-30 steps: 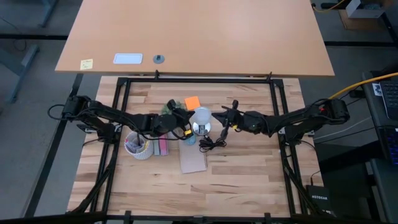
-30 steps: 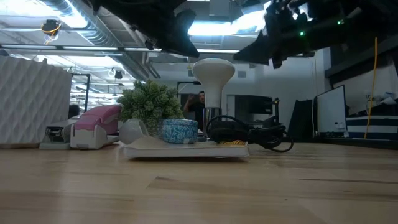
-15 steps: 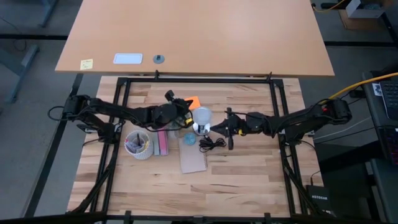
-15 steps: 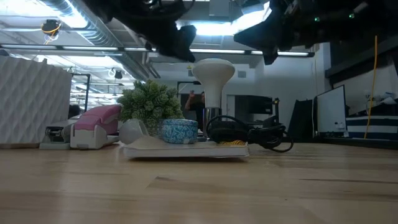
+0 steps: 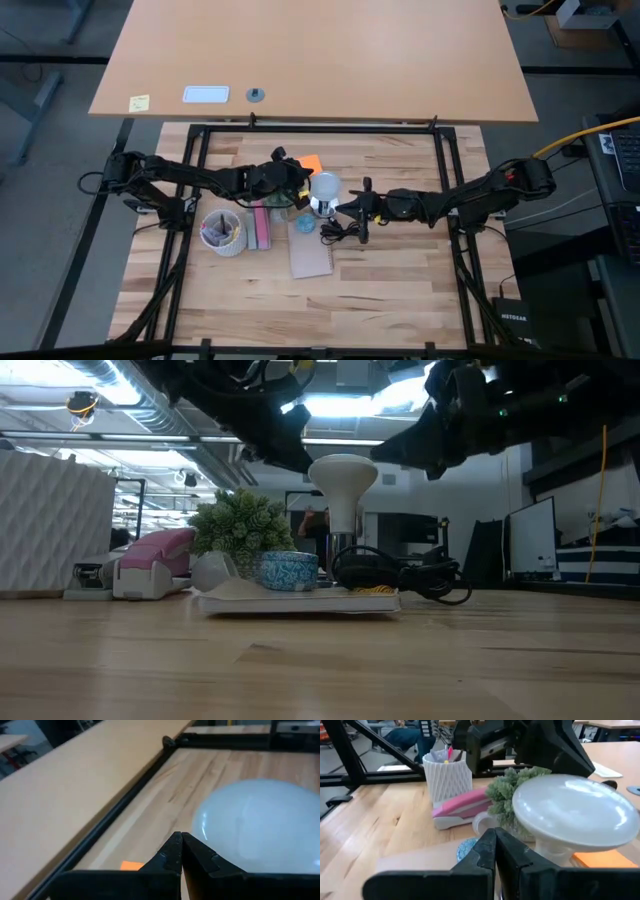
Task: Screw lightbulb
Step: Remove the lightbulb from the silver lamp socket
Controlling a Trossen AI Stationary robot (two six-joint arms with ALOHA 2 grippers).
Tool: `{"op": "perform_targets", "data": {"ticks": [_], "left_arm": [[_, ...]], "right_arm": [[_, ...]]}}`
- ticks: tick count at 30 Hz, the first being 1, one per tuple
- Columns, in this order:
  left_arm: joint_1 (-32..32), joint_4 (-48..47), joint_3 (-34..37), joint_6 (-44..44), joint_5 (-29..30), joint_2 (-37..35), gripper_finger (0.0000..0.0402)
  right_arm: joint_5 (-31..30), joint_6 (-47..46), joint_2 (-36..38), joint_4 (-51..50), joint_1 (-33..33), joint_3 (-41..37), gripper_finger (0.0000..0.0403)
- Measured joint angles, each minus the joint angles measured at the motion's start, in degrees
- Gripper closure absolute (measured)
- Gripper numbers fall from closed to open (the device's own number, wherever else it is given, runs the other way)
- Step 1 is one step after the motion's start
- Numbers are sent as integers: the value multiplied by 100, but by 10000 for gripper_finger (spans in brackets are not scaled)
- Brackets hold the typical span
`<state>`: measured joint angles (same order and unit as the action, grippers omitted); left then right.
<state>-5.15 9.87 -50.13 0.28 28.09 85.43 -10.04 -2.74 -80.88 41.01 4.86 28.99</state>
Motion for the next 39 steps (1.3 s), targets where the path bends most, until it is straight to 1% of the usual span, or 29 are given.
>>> {"op": "perform_targets", "data": {"ticks": [5, 13, 21, 27, 35, 39], "left_arm": [[19, -211, 0, -122, -110, 0, 401], [141, -203, 0, -164, -111, 0, 401], [373, -221, 0, -179, -4, 0, 401], [417, -239, 0, -270, 14, -4, 401], [423, -492, -7, -681, 5, -20, 402], [476, -494, -7, -702, 1, -20, 402]], "right_arm": [[-116, 4, -78, 105, 0, -2, 391], [-628, 6, -81, 74, 0, -2, 391], [-932, 4, -81, 11, 7, -2, 391], [-1208, 5, -74, -50, 11, -2, 391], [-1736, 5, -74, -59, 7, -2, 391], [-2024, 4, -72, -102, 4, -7, 391]]}}
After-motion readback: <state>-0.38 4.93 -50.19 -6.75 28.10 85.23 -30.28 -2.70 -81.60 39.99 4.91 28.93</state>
